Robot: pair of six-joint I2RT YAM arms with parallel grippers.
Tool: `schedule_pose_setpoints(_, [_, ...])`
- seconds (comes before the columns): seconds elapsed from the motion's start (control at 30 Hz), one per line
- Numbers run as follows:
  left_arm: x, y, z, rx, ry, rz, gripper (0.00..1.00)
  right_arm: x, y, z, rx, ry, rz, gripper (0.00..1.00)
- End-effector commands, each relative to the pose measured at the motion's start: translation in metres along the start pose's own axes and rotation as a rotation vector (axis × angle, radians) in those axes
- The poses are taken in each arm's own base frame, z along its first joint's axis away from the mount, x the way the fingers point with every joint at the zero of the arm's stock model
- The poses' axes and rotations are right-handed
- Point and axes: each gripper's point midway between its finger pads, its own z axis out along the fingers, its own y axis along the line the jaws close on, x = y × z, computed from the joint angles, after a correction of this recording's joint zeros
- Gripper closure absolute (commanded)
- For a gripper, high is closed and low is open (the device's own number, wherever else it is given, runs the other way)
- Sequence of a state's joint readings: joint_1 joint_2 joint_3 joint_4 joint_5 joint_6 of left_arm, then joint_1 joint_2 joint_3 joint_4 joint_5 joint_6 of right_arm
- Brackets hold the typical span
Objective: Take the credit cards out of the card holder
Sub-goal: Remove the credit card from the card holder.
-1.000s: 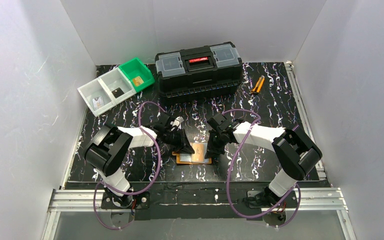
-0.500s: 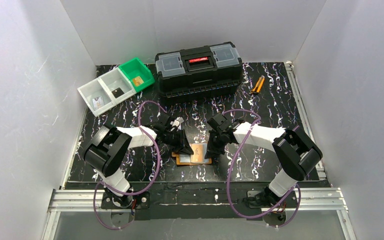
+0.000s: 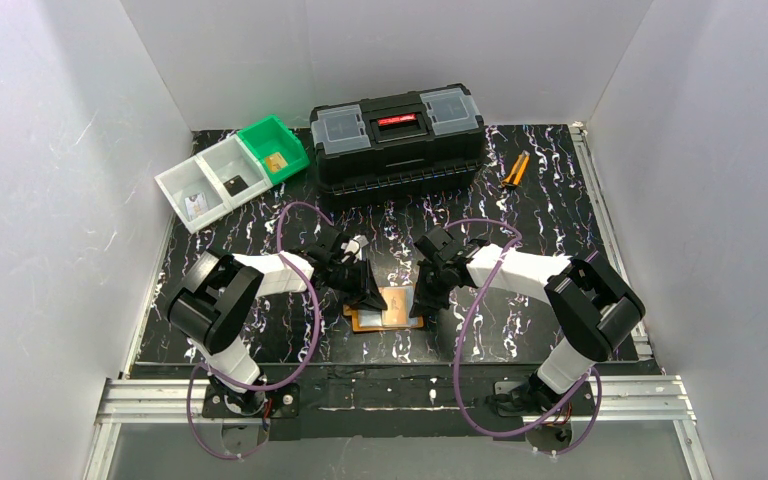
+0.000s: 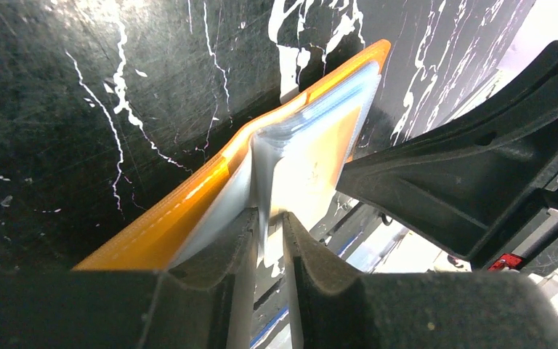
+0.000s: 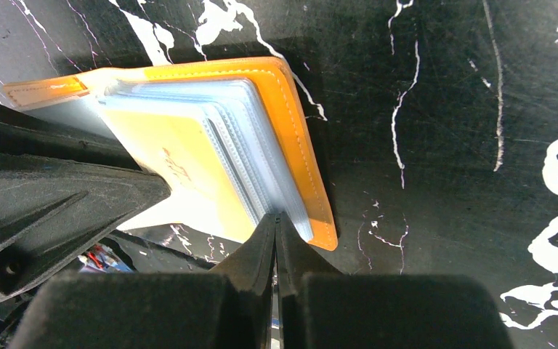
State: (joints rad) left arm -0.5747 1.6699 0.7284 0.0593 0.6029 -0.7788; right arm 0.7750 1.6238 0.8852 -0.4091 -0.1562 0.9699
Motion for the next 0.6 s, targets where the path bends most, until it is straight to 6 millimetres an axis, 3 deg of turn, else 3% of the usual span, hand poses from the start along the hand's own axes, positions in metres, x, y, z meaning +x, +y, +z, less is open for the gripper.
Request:
schedule_pose_setpoints(0.0, [0.0046, 0.0009, -0.0055, 0.009, 0.007, -0.017, 0.83, 0.0070, -0.0525, 0.0101, 0.198, -0.001, 0.002, 0.94])
schedule_pose_setpoints(0.2, [0.0036, -0.0028, -0.0073, 0.063, 0.004, -0.040, 0.85, 0.0059, -0.0513, 0.0107, 0.195, 0.001, -0.001, 0.94])
schedule_pose_setpoints(0.43, [0.0042, -0.0023, -0.0066, 0.088, 0.005, -0.055, 1.00, 0.0055, -0.0505, 0.0105, 0.192, 0.000, -0.005, 0.92])
schedule_pose_setpoints(0.57, [0.0055, -0.0064, -0.0036, 0.132, 0.014, -0.075, 1.00, 0.0025, -0.0433, 0.0045, 0.160, -0.017, -0.022, 0.87])
